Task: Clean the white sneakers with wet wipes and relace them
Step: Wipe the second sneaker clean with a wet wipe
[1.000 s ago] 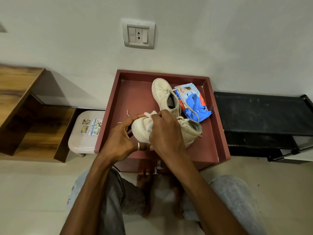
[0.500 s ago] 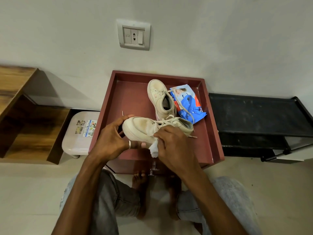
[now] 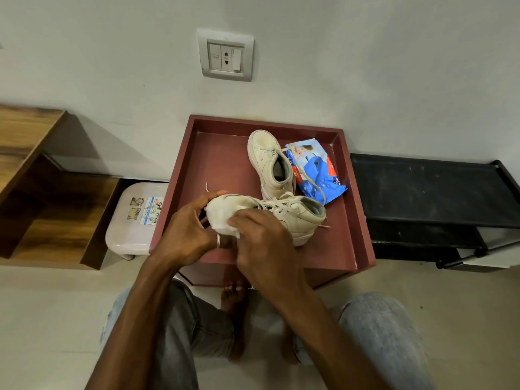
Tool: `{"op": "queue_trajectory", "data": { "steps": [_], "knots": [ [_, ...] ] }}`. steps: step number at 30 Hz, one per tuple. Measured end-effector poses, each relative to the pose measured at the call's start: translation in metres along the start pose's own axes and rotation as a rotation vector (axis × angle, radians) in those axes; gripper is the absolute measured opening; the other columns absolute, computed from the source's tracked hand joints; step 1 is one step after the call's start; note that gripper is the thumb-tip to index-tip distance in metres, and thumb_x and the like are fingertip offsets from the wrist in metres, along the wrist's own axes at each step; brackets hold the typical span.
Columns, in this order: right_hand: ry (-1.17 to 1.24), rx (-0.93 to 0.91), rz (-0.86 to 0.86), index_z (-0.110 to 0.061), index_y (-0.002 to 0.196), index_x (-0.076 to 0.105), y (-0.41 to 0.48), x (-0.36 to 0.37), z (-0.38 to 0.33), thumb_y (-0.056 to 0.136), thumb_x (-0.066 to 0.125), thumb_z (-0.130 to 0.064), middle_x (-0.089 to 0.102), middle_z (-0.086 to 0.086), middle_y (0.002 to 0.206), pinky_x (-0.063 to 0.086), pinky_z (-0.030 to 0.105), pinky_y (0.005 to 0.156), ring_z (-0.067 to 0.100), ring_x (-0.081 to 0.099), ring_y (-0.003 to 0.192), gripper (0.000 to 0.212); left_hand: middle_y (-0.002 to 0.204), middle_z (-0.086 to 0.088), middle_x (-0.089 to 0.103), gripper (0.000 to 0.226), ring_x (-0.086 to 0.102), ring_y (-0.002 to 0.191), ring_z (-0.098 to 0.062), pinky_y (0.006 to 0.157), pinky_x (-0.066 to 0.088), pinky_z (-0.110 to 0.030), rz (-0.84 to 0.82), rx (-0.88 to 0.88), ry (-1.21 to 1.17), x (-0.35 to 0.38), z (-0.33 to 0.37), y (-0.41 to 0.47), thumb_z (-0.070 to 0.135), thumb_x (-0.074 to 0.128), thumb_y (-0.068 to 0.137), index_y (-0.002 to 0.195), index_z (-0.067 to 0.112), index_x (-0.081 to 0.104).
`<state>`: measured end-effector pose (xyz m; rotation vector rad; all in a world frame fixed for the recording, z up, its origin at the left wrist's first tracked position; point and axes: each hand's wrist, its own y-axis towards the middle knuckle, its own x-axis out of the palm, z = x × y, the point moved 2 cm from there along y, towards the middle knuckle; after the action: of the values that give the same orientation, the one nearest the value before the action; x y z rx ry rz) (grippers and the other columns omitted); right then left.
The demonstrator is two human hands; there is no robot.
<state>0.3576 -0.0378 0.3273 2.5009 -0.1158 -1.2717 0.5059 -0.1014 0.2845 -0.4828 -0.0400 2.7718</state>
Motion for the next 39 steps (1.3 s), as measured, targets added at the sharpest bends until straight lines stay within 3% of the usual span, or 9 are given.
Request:
{"op": "queue_trajectory", "data": {
  "steps": [3, 6, 11, 15, 21, 26, 30, 35, 39],
  "knots": [
    [0.045, -0.054, -0.002, -0.004, 0.102, 0.073, -0.001, 0.0, 0.0, 0.085, 0.05, -0.006, 0.071, 0.009, 0.103, 0.053, 0.035, 0.085, 0.024, 0.064, 0.097, 0.029, 0.123, 0.011, 0.07, 0.088, 0.067, 0.11, -0.005, 0.091, 0.057, -0.021, -0.003, 0.013, 0.043, -0.003, -0.002, 0.0, 0.01, 0.096, 0.061, 0.139, 0.025, 0.058],
    [-0.047, 0.016, -0.012, -0.009, 0.093, 0.074, -0.006, -0.011, 0.034, 0.08, 0.049, -0.009, 0.07, 0.004, 0.096, 0.054, 0.038, 0.076, 0.024, 0.063, 0.089, 0.028, 0.12, 0.013, 0.07, 0.091, 0.066, 0.108, 0.002, 0.086, 0.056, -0.015, 0.01, -0.031, 0.01, -0.004, 0.003, 0.0, 0.021, 0.101, 0.052, 0.133, 0.028, 0.061],
    [-0.156, 0.146, 0.143, -0.006, 0.096, 0.073, -0.006, -0.029, 0.069, 0.079, 0.062, 0.007, 0.068, 0.007, 0.095, 0.056, 0.036, 0.075, 0.023, 0.064, 0.088, 0.024, 0.108, 0.011, 0.076, 0.072, 0.073, 0.099, -0.006, 0.085, 0.059, -0.021, 0.035, -0.112, -0.092, -0.005, 0.01, -0.001, 0.031, 0.096, 0.051, 0.118, 0.027, 0.068],
    [-0.147, 0.135, 0.178, -0.006, 0.1, 0.073, -0.003, -0.021, 0.06, 0.081, 0.06, 0.003, 0.068, 0.007, 0.099, 0.055, 0.035, 0.077, 0.023, 0.064, 0.091, 0.024, 0.106, 0.014, 0.076, 0.07, 0.072, 0.099, -0.004, 0.083, 0.058, -0.017, 0.032, -0.132, -0.104, -0.003, 0.01, -0.005, 0.029, 0.095, 0.054, 0.118, 0.025, 0.067],
    [-0.085, 0.053, 0.063, -0.009, 0.102, 0.075, -0.004, -0.007, 0.045, 0.079, 0.057, 0.002, 0.069, 0.003, 0.107, 0.049, 0.031, 0.085, 0.025, 0.061, 0.098, 0.031, 0.115, 0.008, 0.071, 0.072, 0.068, 0.104, 0.001, 0.08, 0.053, -0.009, 0.02, -0.102, -0.124, 0.002, 0.013, -0.008, 0.02, 0.093, 0.06, 0.126, 0.024, 0.062],
    [-0.205, 0.086, 0.138, -0.003, 0.094, 0.077, -0.002, -0.033, 0.076, 0.081, 0.06, 0.005, 0.072, 0.008, 0.101, 0.057, 0.034, 0.081, 0.024, 0.066, 0.094, 0.023, 0.116, 0.008, 0.07, 0.074, 0.066, 0.104, 0.005, 0.078, 0.05, -0.006, 0.031, -0.07, -0.127, 0.003, 0.016, -0.007, 0.014, 0.094, 0.06, 0.126, 0.022, 0.062],
    [-0.187, 0.092, 0.168, -0.003, 0.09, 0.077, -0.002, -0.028, 0.075, 0.075, 0.065, 0.006, 0.072, 0.006, 0.098, 0.056, 0.032, 0.08, 0.021, 0.066, 0.091, 0.021, 0.115, 0.009, 0.069, 0.075, 0.065, 0.104, 0.006, 0.079, 0.051, -0.006, 0.04, -0.06, -0.109, 0.004, 0.015, -0.006, 0.018, 0.094, 0.059, 0.127, 0.023, 0.061],
    [0.202, 0.054, 0.057, -0.005, 0.097, 0.077, 0.005, -0.008, 0.029, 0.082, 0.049, -0.019, 0.073, 0.002, 0.105, 0.052, 0.021, 0.088, 0.011, 0.066, 0.095, 0.035, 0.12, 0.007, 0.069, 0.08, 0.066, 0.113, -0.007, 0.092, 0.057, -0.022, 0.006, -0.048, -0.08, 0.0, 0.01, -0.008, 0.023, 0.096, 0.057, 0.129, 0.026, 0.062],
    [0.019, 0.053, 0.056, -0.01, 0.086, 0.079, 0.002, -0.027, 0.061, 0.078, 0.058, -0.006, 0.074, -0.001, 0.096, 0.056, 0.029, 0.078, 0.014, 0.068, 0.088, 0.023, 0.116, 0.009, 0.071, 0.076, 0.068, 0.109, -0.005, 0.091, 0.055, -0.017, 0.016, -0.048, -0.076, -0.001, 0.011, -0.007, 0.023, 0.095, 0.057, 0.126, 0.024, 0.064]
  ]
}}
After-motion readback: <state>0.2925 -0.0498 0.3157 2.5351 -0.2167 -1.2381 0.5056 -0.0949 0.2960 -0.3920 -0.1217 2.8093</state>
